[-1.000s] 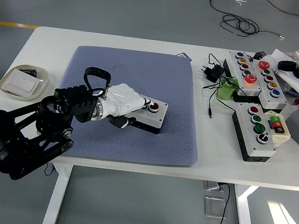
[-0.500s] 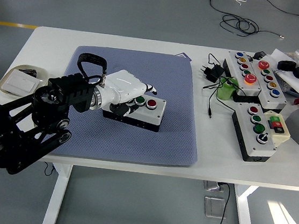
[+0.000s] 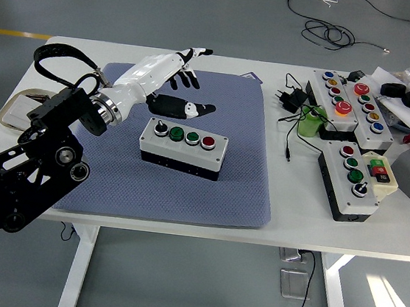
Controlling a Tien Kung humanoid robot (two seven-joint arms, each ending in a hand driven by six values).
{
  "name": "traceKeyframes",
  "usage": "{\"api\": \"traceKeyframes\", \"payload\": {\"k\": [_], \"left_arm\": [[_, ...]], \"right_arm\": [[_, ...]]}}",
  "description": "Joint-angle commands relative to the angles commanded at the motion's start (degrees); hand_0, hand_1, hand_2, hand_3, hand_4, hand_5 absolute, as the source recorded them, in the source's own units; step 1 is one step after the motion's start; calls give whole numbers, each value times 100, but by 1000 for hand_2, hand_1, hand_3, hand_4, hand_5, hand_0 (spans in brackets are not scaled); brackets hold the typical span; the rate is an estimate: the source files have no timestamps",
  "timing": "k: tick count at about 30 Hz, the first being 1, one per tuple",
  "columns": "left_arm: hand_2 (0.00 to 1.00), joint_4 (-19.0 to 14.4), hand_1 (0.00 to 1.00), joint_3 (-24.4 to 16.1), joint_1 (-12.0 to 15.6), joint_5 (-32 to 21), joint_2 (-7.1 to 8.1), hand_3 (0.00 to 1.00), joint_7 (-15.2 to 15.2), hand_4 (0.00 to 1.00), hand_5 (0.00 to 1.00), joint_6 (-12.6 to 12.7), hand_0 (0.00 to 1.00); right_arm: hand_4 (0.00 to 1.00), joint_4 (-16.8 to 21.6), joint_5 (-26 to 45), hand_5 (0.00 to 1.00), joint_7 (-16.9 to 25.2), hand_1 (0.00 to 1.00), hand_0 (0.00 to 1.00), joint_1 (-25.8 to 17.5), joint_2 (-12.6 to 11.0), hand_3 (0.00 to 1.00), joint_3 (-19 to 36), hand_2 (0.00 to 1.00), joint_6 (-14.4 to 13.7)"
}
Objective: Pick up the button,place it on the desk,press the button,press the button
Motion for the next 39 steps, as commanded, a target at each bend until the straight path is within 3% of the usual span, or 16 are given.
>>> {"api": "traceKeyframes", "payload": {"k": [2,3,7,19,27,39], "left_arm": [[895,50,795,-43,46,-484,-10,989,-62,852,913,250,744],[915,88,832,-83,77,-708,-11,970,-103,802,996,364,785],[915,215,832,-220,168,-1713,23,970,-211,802,996,586,785],[918,510,844,-560,478,-4423,64,944,-505,771,998,867,804],[917,559,846,-711,635,-4472,152,937,-511,746,998,864,804],[916,596,848,-763,783,-4413,164,933,-528,731,998,867,806]], "right_arm": [[412,0,-52,479,-19,797,787,-17,4,751,45,817,-7],[412,0,-75,479,-30,797,787,-26,6,751,50,817,-5],[412,0,-110,479,-51,797,787,-44,14,751,47,817,0],[412,0,-48,479,-49,797,787,-66,29,751,23,817,4],[412,0,-59,479,-43,797,787,-59,38,751,-7,817,28],[412,0,-107,479,-53,797,787,-124,59,751,34,817,30]]}}
